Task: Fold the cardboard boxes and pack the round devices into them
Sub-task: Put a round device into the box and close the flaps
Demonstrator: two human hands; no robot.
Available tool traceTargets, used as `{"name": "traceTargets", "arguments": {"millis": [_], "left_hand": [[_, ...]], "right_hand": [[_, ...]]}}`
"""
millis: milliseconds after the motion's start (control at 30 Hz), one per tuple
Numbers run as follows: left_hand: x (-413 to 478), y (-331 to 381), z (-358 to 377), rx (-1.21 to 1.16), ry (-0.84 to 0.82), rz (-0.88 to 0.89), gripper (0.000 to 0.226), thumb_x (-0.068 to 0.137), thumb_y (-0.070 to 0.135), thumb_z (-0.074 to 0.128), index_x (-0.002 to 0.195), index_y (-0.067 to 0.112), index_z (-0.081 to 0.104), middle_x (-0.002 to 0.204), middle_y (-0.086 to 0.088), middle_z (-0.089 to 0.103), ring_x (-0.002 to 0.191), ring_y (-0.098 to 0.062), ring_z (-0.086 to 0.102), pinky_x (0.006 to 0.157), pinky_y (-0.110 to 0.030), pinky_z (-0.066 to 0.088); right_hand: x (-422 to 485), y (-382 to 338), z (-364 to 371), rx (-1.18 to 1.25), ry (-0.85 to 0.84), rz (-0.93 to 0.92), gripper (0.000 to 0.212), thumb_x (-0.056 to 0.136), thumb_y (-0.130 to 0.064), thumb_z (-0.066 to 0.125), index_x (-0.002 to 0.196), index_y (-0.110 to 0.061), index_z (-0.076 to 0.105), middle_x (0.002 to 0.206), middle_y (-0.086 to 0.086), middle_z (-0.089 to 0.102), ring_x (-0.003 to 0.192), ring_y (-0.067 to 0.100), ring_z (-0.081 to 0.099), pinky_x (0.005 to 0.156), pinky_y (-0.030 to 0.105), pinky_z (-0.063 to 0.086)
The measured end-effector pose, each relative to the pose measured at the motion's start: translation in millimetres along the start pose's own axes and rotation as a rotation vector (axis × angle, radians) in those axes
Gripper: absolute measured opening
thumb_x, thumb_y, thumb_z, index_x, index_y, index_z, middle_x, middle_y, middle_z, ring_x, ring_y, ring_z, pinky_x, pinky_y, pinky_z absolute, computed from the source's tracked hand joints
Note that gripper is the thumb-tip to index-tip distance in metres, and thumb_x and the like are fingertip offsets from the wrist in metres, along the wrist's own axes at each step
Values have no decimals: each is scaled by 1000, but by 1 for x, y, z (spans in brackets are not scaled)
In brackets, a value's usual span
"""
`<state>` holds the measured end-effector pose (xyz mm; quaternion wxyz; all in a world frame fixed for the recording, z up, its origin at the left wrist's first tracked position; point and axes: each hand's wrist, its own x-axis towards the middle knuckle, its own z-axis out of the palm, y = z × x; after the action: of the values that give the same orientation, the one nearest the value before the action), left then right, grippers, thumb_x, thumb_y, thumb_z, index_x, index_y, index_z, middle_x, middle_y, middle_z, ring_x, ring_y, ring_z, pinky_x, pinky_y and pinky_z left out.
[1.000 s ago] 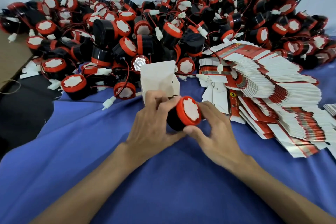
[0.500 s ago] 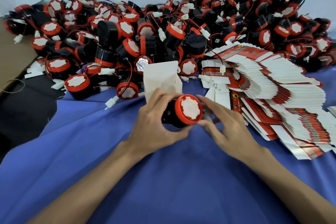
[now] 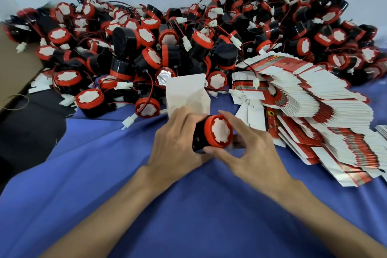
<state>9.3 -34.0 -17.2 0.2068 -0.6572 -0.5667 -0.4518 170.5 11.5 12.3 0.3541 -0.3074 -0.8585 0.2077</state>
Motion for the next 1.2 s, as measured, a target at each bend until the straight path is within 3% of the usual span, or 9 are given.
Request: {"name": "traceTargets", "arguments": {"millis": [167, 300, 367, 500, 633, 800, 900, 1033, 1200], "left_hand": [[14, -16, -9, -39, 108, 59, 59, 78, 48, 70, 113, 4, 53, 110, -9, 60, 99, -23, 49, 89, -29, 41], [20, -34, -14, -66, 9, -126, 64, 81, 44, 65, 125, -1, 52, 139, -18, 38, 131, -31, 36, 111, -32, 28], [16, -37, -10, -121, -75, -219, 48, 87, 33, 55, 121, -1, 55, 131, -15, 46, 124, -22, 43, 104, -25, 36], [8, -40, -4, -168, -70, -370, 14, 78, 17, 52, 89, 10, 46, 88, 1, 48, 74, -5, 37, 67, -10, 34], [8, -45, -4, -238, -71, -448, 25, 70, 15, 61, 85, 14, 40, 91, 3, 53, 78, -4, 45, 70, -11, 34], [5, -49, -5, -351, -155, -387, 38, 75, 22, 70, 89, 6, 39, 99, -14, 49, 85, -24, 48, 71, -27, 40], [5, -50, -4, -330, -161, -382, 44, 67, 21, 73, 91, 8, 37, 98, -15, 45, 83, -23, 46, 68, -20, 38], [5, -46, -2, -315, -195, -379, 54, 67, 34, 75, 93, 12, 33, 101, -10, 43, 84, -18, 47, 69, -24, 44], [8, -41, -4, -340, -209, -445, 70, 66, 72, 64, 93, 15, 33, 102, -5, 45, 83, -9, 49, 71, -33, 47]], "right_hand": [[32, -13, -15, -166, -60, -142, 63, 73, -32, 80, 125, -6, 58, 107, 5, 65, 84, 10, 57, 80, 10, 42], [75, -26, -24, -138, -35, -151, 59, 82, -29, 73, 135, -15, 51, 110, 10, 66, 99, 23, 61, 86, 18, 40], [89, -29, -16, -67, -58, -135, 55, 85, -31, 71, 134, -17, 52, 111, 9, 66, 102, 20, 61, 89, 20, 41], [90, -23, 16, -149, -178, -104, 55, 89, -31, 65, 135, -10, 44, 115, 13, 61, 107, 27, 55, 86, 27, 39], [89, -12, 19, -335, -236, -64, 53, 88, -37, 65, 130, -11, 46, 108, 15, 59, 101, 33, 53, 84, 36, 39], [82, -16, 30, -613, -255, -122, 46, 91, -43, 55, 130, -21, 46, 113, 5, 60, 104, 32, 58, 72, 37, 42], [79, -15, 29, -671, -310, -229, 37, 100, -48, 37, 124, -24, 52, 113, 0, 60, 101, 30, 58, 67, 36, 46], [85, -3, 22, -607, -624, -260, 42, 103, -24, 37, 141, -7, 40, 144, 10, 37, 124, 31, 37, 103, 38, 33], [100, 5, -3, -416, -682, -170, 53, 88, 0, 58, 139, -13, 47, 122, 3, 44, 114, 19, 45, 96, 27, 39]]}}
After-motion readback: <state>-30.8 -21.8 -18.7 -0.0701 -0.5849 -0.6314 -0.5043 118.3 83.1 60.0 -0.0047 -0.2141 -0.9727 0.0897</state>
